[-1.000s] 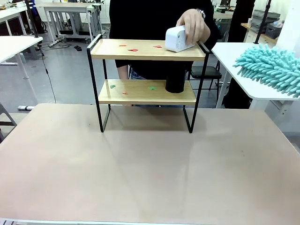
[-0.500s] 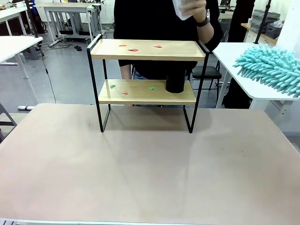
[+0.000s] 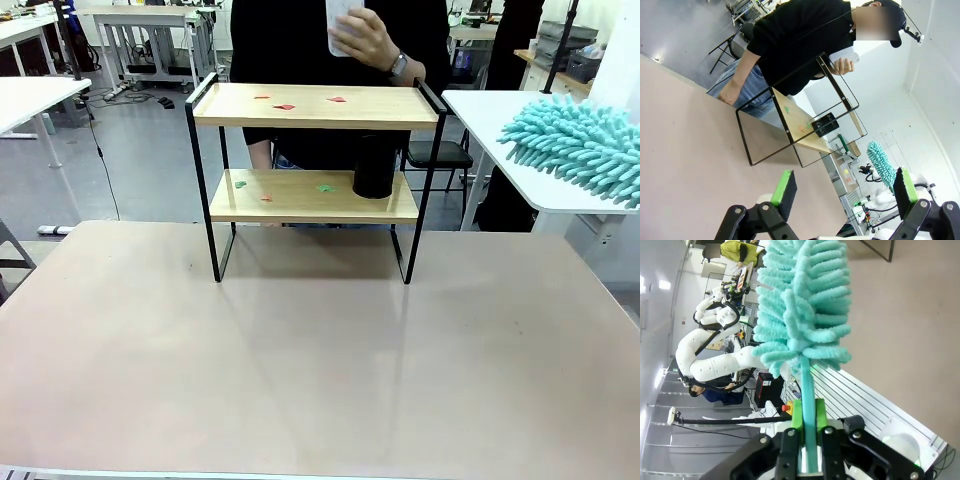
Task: Clean the shelf.
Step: Clean the specific tier of the Shelf with the Duster once objects are removed.
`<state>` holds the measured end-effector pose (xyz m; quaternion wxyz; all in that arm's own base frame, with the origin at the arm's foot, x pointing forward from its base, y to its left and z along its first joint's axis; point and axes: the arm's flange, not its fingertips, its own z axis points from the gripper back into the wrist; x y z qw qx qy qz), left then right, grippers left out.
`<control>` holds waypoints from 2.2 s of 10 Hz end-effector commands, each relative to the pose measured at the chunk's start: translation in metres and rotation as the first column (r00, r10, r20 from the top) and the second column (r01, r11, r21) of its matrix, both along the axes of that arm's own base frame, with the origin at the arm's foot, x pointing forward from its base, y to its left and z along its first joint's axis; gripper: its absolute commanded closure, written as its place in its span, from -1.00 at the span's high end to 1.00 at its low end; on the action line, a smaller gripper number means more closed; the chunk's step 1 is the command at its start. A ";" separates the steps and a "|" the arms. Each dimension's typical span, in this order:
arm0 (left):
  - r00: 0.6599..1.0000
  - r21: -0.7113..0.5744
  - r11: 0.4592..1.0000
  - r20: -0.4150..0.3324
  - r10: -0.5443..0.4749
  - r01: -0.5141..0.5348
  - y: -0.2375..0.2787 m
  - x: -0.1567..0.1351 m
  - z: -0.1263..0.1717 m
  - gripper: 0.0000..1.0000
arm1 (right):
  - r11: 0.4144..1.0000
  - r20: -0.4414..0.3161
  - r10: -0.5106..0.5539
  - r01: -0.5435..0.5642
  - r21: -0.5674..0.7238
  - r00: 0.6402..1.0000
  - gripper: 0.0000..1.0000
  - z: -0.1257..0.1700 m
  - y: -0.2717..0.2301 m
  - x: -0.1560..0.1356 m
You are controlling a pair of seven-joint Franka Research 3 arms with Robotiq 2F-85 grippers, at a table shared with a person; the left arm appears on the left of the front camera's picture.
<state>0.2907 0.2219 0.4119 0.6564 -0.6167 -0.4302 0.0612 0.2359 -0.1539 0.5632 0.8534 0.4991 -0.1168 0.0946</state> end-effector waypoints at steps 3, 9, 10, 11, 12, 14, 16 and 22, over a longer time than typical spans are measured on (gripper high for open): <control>1.000 0.011 1.000 0.022 -0.007 0.007 -0.004 -0.004 0.000 1.00 | 0.999 0.002 -0.019 0.019 -0.028 1.000 -0.75 0.007 0.008 0.001; 1.000 0.011 1.000 0.022 -0.007 0.007 -0.004 -0.004 0.000 1.00 | 0.980 0.167 -0.077 0.106 -0.168 0.983 -0.75 0.135 0.135 0.048; 1.000 0.011 1.000 0.022 -0.007 0.007 -0.004 -0.004 0.000 1.00 | 0.971 0.184 -0.072 0.111 -0.210 0.980 -0.75 0.145 0.169 0.072; 1.000 0.011 1.000 0.022 -0.007 0.007 -0.004 -0.004 0.000 1.00 | 0.956 0.201 -0.087 0.138 -0.258 0.976 -0.75 0.151 0.199 0.090; 1.000 0.011 1.000 0.022 -0.007 0.007 -0.004 -0.004 0.000 1.00 | 0.937 0.231 -0.103 0.173 -0.304 0.967 -0.75 0.153 0.226 0.107; 1.000 0.011 1.000 0.022 -0.007 0.007 -0.004 -0.004 0.000 1.00 | 0.920 0.234 -0.108 0.186 -0.345 0.966 -0.75 0.143 0.269 0.144; 1.000 0.011 1.000 0.022 -0.007 0.007 -0.004 -0.004 0.000 1.00 | 0.916 0.207 -0.084 0.157 -0.369 0.975 -0.75 0.132 0.292 0.168; 1.000 0.011 1.000 0.022 -0.007 0.007 -0.004 -0.004 0.000 1.00 | 0.874 0.184 -0.116 0.188 -0.447 0.976 -1.00 0.099 0.340 0.214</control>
